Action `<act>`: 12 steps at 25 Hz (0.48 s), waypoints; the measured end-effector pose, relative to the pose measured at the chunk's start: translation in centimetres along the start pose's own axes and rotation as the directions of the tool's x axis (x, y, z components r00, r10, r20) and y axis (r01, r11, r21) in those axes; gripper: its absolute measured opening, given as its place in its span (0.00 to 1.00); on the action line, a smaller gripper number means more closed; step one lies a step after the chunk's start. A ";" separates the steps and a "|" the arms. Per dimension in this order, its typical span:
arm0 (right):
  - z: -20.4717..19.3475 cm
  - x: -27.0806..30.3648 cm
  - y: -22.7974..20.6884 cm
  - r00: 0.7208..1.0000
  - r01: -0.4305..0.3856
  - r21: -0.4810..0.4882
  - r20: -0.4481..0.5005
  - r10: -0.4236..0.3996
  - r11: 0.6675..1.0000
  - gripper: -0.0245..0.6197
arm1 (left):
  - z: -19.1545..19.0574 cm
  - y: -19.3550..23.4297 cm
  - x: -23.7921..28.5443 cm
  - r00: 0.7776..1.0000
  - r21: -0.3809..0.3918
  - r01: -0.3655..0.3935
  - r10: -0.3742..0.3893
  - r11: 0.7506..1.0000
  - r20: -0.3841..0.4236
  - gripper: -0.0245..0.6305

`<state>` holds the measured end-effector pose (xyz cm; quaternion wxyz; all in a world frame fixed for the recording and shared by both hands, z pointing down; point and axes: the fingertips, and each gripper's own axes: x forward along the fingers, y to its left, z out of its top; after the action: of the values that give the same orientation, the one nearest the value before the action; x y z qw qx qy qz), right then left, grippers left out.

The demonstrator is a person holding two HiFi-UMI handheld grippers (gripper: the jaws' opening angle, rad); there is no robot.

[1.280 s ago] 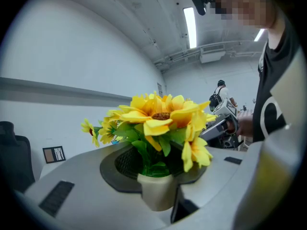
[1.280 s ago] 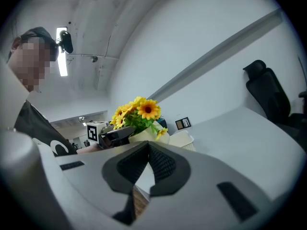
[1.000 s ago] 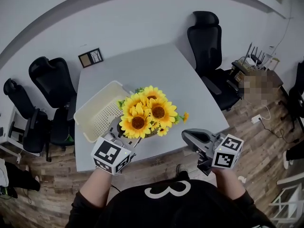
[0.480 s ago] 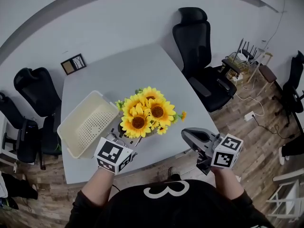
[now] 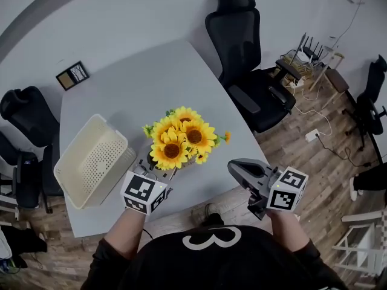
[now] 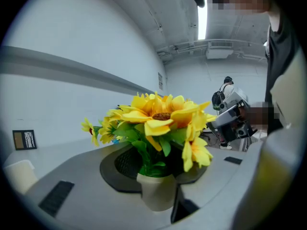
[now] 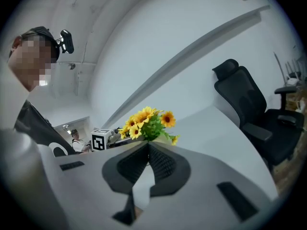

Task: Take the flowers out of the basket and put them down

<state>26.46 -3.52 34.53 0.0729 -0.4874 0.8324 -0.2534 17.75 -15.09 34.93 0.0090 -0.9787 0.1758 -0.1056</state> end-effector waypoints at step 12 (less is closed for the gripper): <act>-2.8 1.9 -5.8 0.997 0.001 0.051 -0.079 0.003 0.999 0.05 | -7.2 0.9 5.5 0.999 -0.034 0.023 -0.025 0.999 -0.046 0.26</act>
<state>28.94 -6.47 40.04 0.0523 -0.4746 0.8280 -0.2939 20.93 -17.67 43.07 -0.0125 -0.9780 0.1660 -0.1255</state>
